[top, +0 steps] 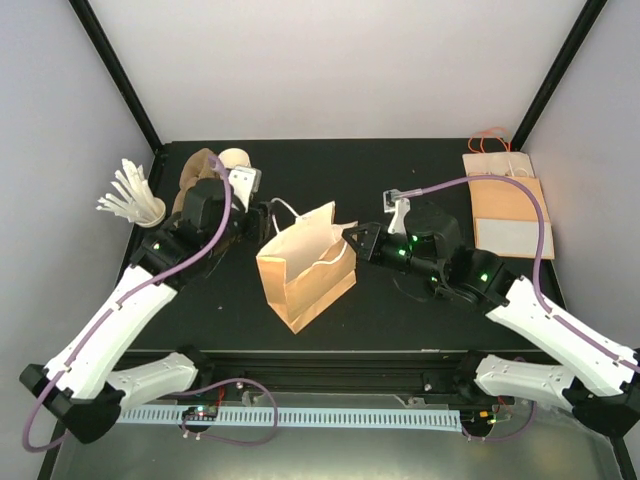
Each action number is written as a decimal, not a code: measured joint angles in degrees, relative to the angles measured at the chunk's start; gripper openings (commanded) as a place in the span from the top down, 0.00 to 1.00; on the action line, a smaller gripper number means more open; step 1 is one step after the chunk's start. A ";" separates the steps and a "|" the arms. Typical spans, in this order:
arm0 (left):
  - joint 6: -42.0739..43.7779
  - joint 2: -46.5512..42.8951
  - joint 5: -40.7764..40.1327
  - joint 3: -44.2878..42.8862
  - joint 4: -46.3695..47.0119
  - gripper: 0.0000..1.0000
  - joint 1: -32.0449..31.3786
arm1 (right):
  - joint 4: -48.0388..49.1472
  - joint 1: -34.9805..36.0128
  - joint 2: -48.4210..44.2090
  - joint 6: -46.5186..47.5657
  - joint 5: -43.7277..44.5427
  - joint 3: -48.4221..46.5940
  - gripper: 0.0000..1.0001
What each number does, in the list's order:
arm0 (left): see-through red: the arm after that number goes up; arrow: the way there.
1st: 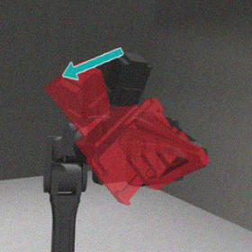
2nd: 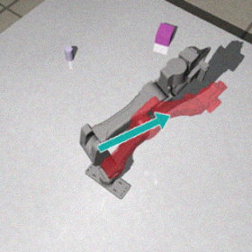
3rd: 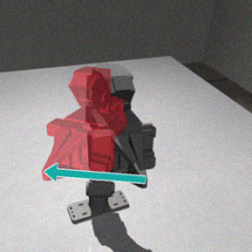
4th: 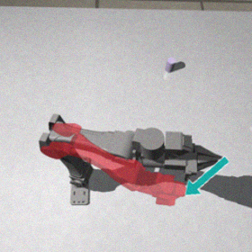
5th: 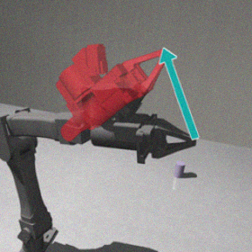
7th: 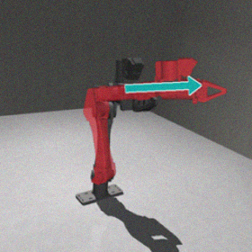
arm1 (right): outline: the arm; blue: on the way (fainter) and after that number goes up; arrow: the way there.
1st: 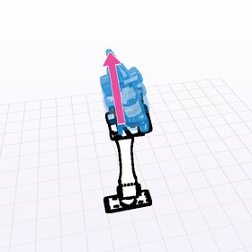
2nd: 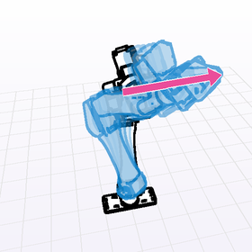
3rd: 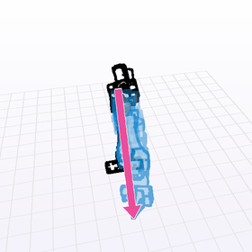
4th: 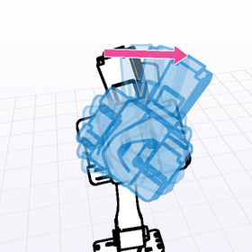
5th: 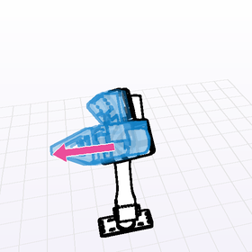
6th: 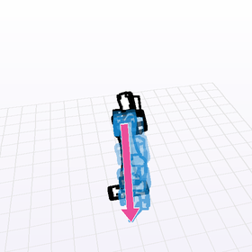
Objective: Pack the takeout coffee
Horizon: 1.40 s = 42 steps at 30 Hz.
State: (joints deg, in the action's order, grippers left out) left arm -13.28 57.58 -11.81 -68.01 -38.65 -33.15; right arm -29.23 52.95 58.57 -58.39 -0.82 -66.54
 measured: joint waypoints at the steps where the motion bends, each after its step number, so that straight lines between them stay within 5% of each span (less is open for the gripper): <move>1: 0.02 1.44 3.10 -1.44 -0.92 0.42 0.55 | -0.31 0.00 0.22 0.44 -0.20 -0.15 0.99; 9: 0.22 9.51 14.84 -7.54 -4.09 0.40 4.72 | -0.81 0.00 0.85 2.38 -1.57 -0.68 0.99; 16: 1.53 16.59 14.84 -14.80 -7.72 0.32 8.41 | -0.94 0.00 0.72 2.80 -2.29 -0.66 0.99; 28: 3.10 18.69 14.88 -15.13 -10.80 0.46 14.29 | -5.55 0.00 -4.83 2.56 0.39 -0.39 0.99; 42: 4.09 20.44 16.39 -15.13 -11.06 0.43 16.72 | -18.08 0.00 -9.60 3.04 10.12 -0.94 0.99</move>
State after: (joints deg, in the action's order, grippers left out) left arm -9.19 78.02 4.58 -83.13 -49.71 -16.43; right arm -47.31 52.95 48.97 -55.35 9.30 -67.48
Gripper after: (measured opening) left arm 0.545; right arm 0.019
